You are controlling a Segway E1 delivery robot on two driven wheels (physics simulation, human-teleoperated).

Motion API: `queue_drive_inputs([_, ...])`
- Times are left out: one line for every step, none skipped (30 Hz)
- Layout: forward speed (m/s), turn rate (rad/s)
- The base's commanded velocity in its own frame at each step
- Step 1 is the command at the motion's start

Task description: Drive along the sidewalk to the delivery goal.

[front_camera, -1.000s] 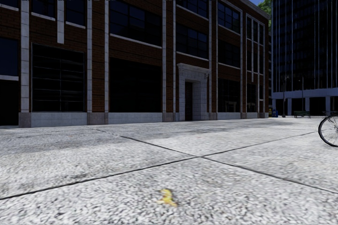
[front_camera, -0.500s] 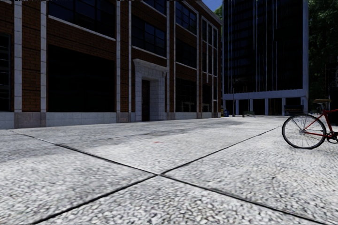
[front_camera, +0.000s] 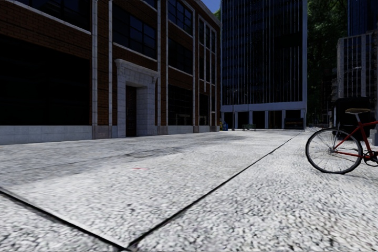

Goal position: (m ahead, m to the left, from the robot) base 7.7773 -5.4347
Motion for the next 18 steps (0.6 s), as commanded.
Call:
queue_drive_inputs([1.34, 0.00])
queue_drive_inputs([1.34, 0.00])
queue_drive_inputs([1.31, 0.00])
queue_drive_inputs([1.30, 0.00])
queue_drive_inputs([1.29, 0.00])
queue_drive_inputs([1.29, 0.00])
queue_drive_inputs([1.29, 0.00])
queue_drive_inputs([1.31, 0.00])
queue_drive_inputs([1.32, -0.02])
queue_drive_inputs([1.33, -0.16])
queue_drive_inputs([1.33, -0.16])
queue_drive_inputs([1.33, -0.32])
queue_drive_inputs([1.33, -0.45])
queue_drive_inputs([1.33, -0.45])
queue_drive_inputs([1.33, -0.49])
queue_drive_inputs([1.33, -0.49])
queue_drive_inputs([1.33, -0.44])
queue_drive_inputs([1.33, -0.33])
